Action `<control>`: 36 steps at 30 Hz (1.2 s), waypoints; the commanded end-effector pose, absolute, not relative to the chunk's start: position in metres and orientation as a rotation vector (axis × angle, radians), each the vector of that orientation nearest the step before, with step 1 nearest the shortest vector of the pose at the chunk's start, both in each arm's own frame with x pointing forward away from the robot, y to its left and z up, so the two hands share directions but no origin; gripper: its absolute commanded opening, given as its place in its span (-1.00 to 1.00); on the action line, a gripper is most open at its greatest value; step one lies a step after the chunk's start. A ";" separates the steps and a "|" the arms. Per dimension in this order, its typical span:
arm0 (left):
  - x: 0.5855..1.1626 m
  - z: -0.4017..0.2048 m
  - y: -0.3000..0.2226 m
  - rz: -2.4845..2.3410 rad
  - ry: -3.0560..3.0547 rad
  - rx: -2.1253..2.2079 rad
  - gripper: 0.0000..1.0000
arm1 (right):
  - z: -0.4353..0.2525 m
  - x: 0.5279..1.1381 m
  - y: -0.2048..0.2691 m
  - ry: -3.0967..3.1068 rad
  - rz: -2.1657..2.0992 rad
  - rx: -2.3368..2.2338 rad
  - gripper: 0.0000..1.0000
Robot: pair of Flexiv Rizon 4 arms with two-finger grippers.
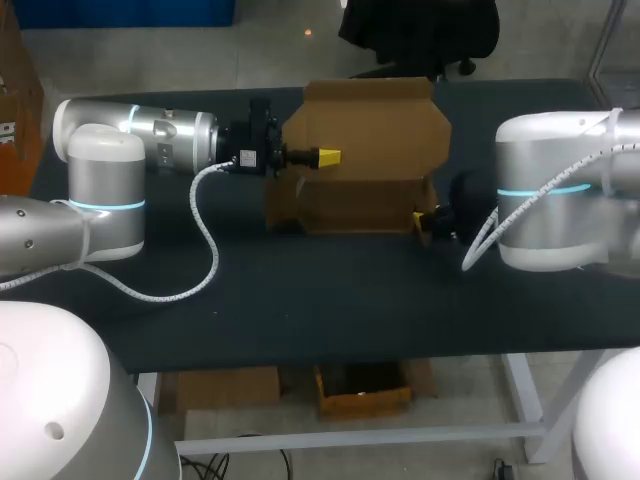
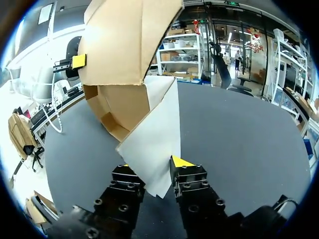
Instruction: Assemble the packaging by folding the flat box into shape, placing the metal phone stand inside, and closing the box properly
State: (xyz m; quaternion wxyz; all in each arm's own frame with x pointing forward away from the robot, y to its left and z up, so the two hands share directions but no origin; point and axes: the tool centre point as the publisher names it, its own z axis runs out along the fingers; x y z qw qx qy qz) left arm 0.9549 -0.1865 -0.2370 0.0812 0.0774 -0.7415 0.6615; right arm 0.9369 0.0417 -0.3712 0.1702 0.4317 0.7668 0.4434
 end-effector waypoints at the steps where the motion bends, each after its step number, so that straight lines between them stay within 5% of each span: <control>1: 0.955 -0.241 -0.189 1.979 -2.215 0.231 -1.00 | -0.375 0.925 0.047 2.107 1.248 1.254 -0.50; 36: 0.955 -0.241 -0.189 1.979 -2.215 0.231 -1.00 | -0.366 0.869 0.064 1.979 0.989 1.377 -0.17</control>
